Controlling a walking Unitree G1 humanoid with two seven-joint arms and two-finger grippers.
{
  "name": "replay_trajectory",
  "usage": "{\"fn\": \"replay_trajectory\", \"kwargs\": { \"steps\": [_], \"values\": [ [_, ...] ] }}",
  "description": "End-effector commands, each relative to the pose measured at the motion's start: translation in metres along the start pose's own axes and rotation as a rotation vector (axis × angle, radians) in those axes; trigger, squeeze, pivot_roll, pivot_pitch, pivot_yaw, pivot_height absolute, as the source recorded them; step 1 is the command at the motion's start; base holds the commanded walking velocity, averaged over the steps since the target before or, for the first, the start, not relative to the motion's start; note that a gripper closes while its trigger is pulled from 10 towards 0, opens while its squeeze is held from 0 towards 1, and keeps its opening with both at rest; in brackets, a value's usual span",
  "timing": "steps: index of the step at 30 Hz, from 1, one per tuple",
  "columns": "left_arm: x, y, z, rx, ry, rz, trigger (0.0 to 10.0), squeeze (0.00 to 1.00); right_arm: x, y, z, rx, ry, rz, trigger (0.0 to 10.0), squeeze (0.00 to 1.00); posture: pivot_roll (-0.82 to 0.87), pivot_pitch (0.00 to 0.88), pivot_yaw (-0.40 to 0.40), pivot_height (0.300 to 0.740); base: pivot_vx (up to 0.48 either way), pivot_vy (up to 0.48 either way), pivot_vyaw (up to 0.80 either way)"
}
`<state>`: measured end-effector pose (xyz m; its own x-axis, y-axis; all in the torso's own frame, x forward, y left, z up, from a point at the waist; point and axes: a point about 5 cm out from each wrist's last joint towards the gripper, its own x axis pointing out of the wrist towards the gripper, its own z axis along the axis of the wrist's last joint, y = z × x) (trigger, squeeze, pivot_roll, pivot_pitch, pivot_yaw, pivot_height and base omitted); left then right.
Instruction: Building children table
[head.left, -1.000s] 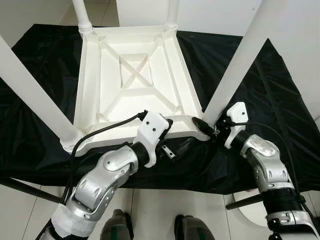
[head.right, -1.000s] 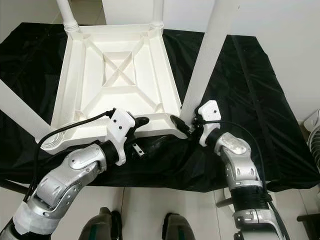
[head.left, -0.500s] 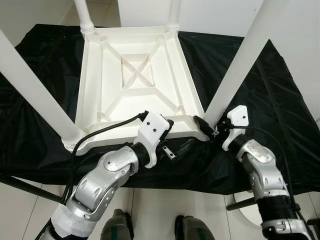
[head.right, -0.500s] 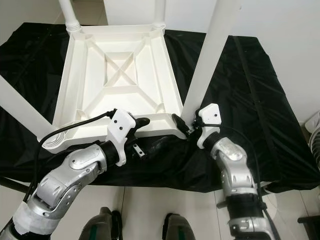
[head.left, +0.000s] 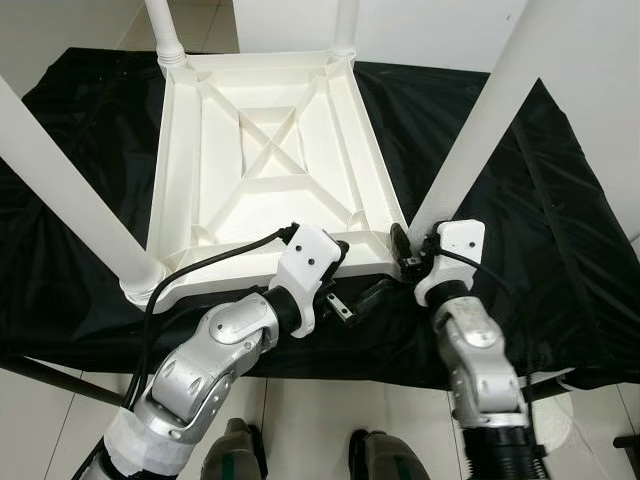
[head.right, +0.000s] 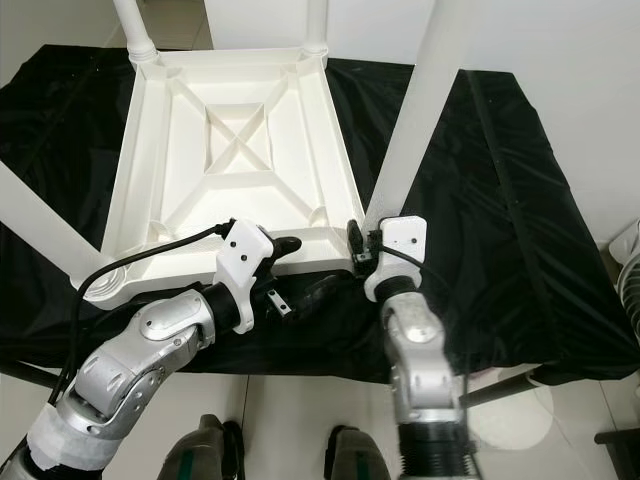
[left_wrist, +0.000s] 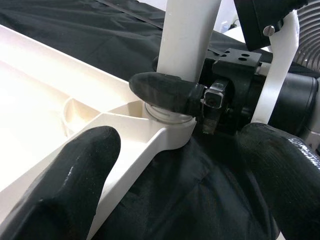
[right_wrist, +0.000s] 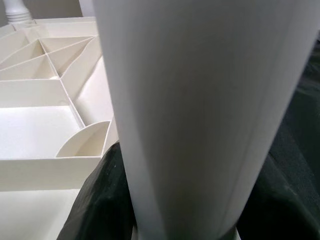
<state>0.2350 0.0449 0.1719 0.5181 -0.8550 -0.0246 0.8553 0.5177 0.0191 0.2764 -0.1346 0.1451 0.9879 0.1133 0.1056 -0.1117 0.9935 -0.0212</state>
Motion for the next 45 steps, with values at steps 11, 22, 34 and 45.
{"fn": "replay_trajectory", "kwargs": {
  "steps": [11, 22, 34, 45],
  "values": [
    [0.000, 0.001, 0.000, 0.012, 0.014, -0.050, 10.0, 0.00, 0.006, -0.017, 0.011, 0.019, -0.026, 0.074, 10.0, 1.00, -0.07, 0.120, 0.035, 0.740, 0.000, 0.000, 0.00],
    [-0.001, 0.002, 0.001, 0.014, 0.015, -0.048, 10.0, 0.00, 0.006, -0.024, 0.016, -0.110, -0.012, 0.493, 10.0, 0.00, -0.05, 0.117, 0.041, 0.740, 0.000, 0.000, 0.00],
    [-0.001, 0.002, 0.002, 0.014, 0.014, -0.048, 10.0, 0.00, 0.020, -0.026, -0.002, -0.149, 0.058, 0.699, 10.0, 0.00, -0.05, 0.114, 0.055, 0.740, 0.000, 0.000, 0.00],
    [-0.002, 0.003, 0.004, 0.018, 0.016, -0.055, 10.0, 0.00, 0.025, -0.034, -0.014, -0.116, 0.093, 0.734, 0.0, 0.00, -0.04, 0.118, 0.061, 0.740, 0.000, 0.000, 0.00]
  ]
}}
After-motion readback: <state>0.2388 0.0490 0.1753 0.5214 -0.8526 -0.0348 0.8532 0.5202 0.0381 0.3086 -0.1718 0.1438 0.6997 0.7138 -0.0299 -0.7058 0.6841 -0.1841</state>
